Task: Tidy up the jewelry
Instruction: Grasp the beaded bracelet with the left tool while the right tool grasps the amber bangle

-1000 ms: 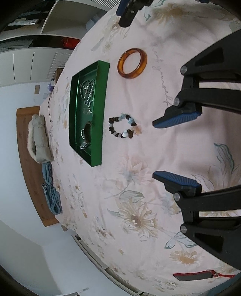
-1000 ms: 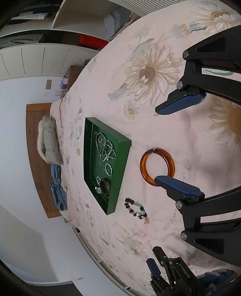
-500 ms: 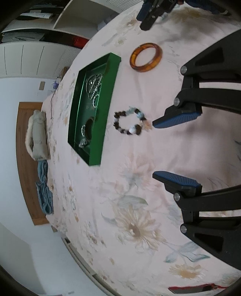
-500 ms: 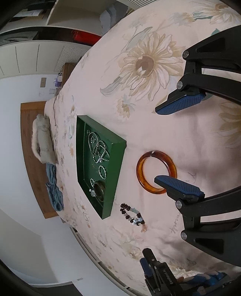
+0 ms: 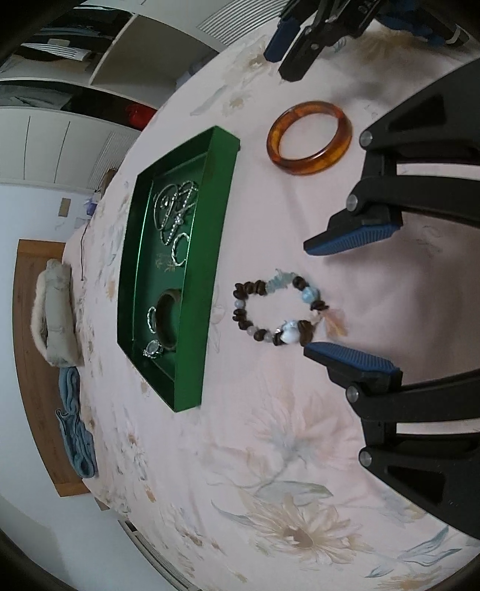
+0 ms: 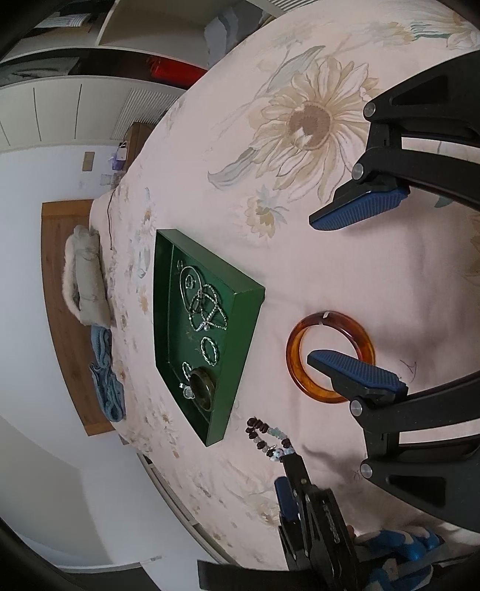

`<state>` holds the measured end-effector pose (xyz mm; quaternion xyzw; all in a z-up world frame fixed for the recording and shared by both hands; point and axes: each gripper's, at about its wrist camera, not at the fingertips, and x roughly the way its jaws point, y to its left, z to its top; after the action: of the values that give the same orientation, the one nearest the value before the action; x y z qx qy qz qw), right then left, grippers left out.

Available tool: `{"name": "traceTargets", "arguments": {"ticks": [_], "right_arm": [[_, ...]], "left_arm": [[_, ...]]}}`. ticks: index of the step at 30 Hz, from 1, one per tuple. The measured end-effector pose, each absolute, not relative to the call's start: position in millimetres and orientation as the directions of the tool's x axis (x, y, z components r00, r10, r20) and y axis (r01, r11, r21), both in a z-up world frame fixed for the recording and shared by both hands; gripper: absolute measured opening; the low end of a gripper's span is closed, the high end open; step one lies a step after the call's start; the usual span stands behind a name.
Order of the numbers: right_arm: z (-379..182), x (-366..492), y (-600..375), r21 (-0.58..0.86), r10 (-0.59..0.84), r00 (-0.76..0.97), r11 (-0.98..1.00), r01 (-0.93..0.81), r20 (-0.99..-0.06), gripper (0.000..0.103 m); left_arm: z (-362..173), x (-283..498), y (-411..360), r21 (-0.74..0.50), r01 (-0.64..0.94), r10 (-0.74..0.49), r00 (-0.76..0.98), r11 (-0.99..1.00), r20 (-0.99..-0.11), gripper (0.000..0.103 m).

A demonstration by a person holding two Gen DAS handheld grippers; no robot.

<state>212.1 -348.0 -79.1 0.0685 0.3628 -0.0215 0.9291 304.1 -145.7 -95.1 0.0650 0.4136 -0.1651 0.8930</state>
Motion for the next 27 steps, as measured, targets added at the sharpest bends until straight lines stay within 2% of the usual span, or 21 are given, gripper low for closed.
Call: {"name": "traceTargets", "arguments": {"ticks": [6, 14, 22, 24, 27], "right_arm": [[-89, 224, -346, 0.108, 0.029, 0.716, 0.992, 0.065, -0.698, 0.065], [-110, 256, -333, 0.117, 0.088, 0.65, 0.993, 0.002, -0.755, 0.055], [-127, 272, -315, 0.032, 0.079, 0.574, 0.995, -0.091, -0.815, 0.054], [-128, 274, -315, 0.021, 0.08, 0.569, 0.994, -0.11, -0.819, 0.052], [-128, 272, -313, -0.008, 0.069, 0.577, 0.992, -0.129, -0.814, 0.037]], "left_arm": [[-101, 319, -150, -0.008, 0.345, -0.232, 0.613, 0.939, -0.755, 0.048], [-118, 345, -157, -0.012, 0.347, -0.228, 0.588, 0.938, -0.776, 0.049], [-134, 354, -158, -0.022, 0.339, -0.22, 0.559, 0.94, -0.8, 0.049], [-134, 354, -157, -0.029, 0.339, -0.226, 0.559, 0.94, -0.798, 0.049], [-134, 352, -157, -0.029, 0.342, -0.23, 0.566, 0.939, -0.792, 0.047]]}}
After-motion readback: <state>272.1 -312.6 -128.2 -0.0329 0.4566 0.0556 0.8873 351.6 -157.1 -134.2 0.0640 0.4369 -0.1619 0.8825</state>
